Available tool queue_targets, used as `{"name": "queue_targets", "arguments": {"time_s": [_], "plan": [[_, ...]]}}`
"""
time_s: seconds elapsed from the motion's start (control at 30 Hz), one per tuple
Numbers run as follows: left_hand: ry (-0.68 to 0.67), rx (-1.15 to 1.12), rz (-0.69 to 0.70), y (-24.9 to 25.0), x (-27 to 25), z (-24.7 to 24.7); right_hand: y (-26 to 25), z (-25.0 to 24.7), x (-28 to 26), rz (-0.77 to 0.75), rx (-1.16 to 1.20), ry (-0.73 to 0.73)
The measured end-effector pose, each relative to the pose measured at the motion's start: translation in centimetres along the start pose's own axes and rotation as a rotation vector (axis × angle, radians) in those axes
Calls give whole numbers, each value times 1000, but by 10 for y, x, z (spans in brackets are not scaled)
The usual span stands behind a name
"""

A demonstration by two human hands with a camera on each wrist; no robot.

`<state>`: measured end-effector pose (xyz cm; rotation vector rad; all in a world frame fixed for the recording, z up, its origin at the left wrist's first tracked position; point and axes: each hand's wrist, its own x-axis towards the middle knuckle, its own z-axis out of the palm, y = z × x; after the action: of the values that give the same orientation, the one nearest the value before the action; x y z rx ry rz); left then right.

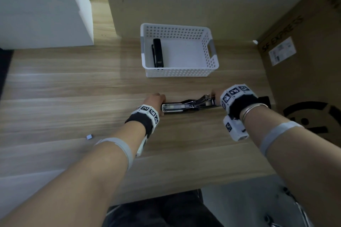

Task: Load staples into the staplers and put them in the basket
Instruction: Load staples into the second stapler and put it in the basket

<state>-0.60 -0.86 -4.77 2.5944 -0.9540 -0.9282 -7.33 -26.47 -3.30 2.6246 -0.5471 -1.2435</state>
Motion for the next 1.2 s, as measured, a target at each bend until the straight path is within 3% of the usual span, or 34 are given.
{"name": "queue_targets", "arguments": {"time_s": [0.03, 0.17, 0.27, 0.47, 0.7, 1.07, 1.2], "plan": [[-11, 6, 1, 0, 1, -1, 5, 5, 1, 6, 27, 0], [-29, 29, 17, -1, 2, -1, -12, -29, -78, 9, 86, 102], [-40, 39, 34, -2, 3, -1, -17, -41, -85, -28, 89, 153], [-43, 60, 37, -4, 4, -1, -71, -63, -98, -272, 182, 209], [-62, 22, 17, -8, 10, 0, -127, -49, -72, -314, 71, 186], [-45, 6, 43, -9, 7, 2, -95, -44, -67, -338, 318, 116], [-27, 41, 54, -9, 7, -7, -88, -27, -61, -288, 287, 76]]}}
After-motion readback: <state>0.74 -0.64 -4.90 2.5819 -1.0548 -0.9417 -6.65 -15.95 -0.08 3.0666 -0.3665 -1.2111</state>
